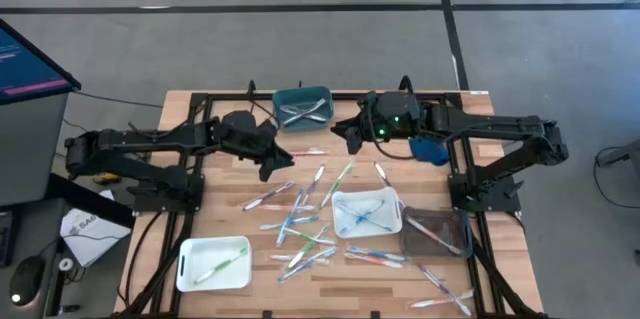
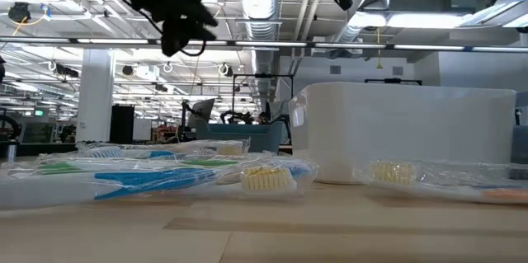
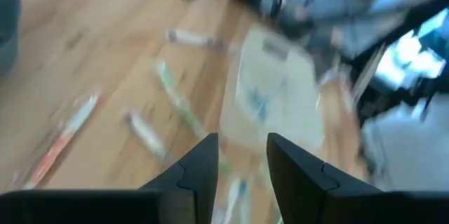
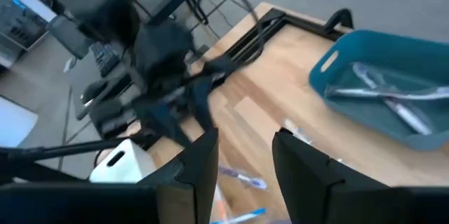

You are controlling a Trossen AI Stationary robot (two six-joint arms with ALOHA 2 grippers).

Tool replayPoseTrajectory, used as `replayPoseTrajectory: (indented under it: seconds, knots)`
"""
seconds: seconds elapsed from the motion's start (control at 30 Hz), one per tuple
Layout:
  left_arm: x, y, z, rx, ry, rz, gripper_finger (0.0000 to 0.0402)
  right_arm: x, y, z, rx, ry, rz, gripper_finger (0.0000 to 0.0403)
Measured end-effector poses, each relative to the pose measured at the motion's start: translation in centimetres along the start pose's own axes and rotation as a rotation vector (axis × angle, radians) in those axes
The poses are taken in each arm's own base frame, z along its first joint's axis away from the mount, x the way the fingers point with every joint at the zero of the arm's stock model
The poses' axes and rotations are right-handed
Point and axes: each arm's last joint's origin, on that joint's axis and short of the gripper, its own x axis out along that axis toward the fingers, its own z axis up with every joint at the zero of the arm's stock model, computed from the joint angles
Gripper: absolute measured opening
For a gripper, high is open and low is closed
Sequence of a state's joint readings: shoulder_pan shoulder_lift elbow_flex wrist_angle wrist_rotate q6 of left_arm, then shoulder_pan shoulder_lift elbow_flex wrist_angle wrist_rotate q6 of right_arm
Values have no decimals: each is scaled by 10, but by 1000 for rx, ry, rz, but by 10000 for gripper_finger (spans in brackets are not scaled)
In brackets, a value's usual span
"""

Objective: Pick & Place Toothbrushes
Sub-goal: Put the green toothbrush into the bottom white bin

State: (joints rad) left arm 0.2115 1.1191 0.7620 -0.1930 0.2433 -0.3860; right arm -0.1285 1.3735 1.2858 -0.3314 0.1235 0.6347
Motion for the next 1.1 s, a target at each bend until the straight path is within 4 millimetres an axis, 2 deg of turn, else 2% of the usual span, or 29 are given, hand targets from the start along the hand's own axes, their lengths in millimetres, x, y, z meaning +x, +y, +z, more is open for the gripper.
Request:
replayPoseTrajectory:
  seconds: [0.3,0.37,0.57,0.73,0.9,1.1]
  knots:
    - [8,-9,-35,139,197,-36,117,10,-17,11,15,-42,-48,129]
    - [10,-12,-46,175,234,-56,117,18,-19,12,18,-48,-52,129]
    - [15,-13,-70,208,294,-27,117,36,-23,5,15,-14,-60,129]
    - [16,-11,-74,218,285,9,117,58,-26,-5,15,49,-19,129]
    - [17,-10,-72,217,260,34,117,76,-35,-21,-15,237,59,129]
    - [17,-10,-71,220,249,43,117,80,-50,-40,-156,514,161,126]
